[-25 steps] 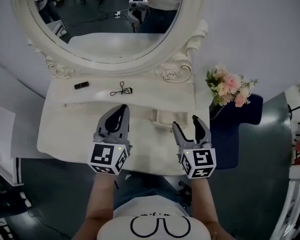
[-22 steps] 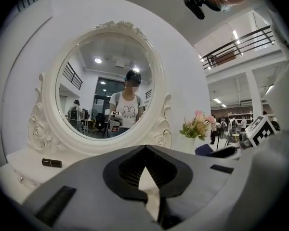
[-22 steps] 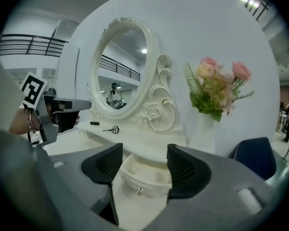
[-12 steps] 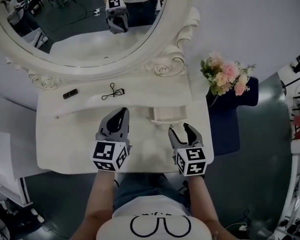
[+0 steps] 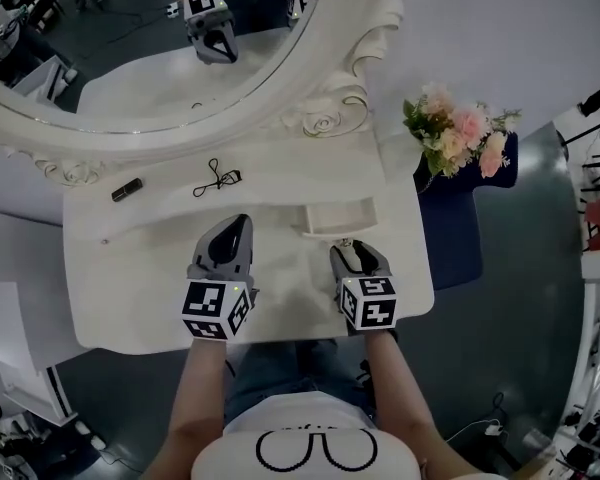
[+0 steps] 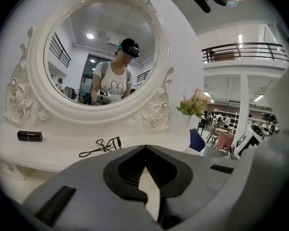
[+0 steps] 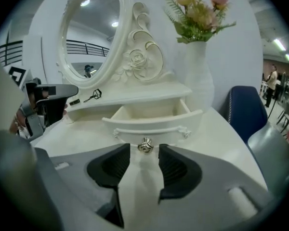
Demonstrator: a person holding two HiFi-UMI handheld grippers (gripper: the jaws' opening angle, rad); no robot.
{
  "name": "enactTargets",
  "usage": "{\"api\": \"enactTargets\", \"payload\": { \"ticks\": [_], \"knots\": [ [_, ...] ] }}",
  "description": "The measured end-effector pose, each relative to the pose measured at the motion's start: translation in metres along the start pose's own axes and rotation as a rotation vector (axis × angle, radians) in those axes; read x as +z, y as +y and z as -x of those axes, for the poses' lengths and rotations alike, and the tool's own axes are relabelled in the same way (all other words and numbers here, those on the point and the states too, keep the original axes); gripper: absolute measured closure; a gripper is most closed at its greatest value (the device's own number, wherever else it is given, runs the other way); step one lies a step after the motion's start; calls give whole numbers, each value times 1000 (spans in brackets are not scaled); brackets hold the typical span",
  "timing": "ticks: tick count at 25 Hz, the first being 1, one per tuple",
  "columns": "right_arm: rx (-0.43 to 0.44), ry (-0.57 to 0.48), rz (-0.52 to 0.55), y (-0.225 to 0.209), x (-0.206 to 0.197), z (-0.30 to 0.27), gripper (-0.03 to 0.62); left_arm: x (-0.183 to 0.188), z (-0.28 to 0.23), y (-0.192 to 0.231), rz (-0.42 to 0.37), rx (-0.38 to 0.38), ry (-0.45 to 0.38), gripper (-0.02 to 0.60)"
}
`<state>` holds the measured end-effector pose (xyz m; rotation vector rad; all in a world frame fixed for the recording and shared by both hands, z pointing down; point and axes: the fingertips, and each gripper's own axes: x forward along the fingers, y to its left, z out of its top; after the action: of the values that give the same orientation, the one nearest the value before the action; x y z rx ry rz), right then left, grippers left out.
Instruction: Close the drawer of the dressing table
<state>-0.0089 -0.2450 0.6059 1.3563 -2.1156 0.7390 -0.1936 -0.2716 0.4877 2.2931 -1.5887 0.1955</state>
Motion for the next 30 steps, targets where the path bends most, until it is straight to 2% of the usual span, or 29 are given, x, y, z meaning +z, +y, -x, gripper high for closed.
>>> {"api": "enactTargets", "payload": {
  "ticks": [2, 4, 14, 30],
  "knots": [
    [-18, -9, 1, -3, 1, -2, 465, -2, -1, 3, 6, 3, 7, 584],
    [-18, -13, 0, -3, 1, -2, 488, -4, -3, 5, 12, 6, 12, 583],
    [13, 12, 11, -2, 4, -2, 491, 4, -7, 4, 15, 20, 0, 584],
    [-3, 24, 0, -3, 34, -31, 493, 26, -2, 23, 9, 48, -26, 583]
  ]
}}
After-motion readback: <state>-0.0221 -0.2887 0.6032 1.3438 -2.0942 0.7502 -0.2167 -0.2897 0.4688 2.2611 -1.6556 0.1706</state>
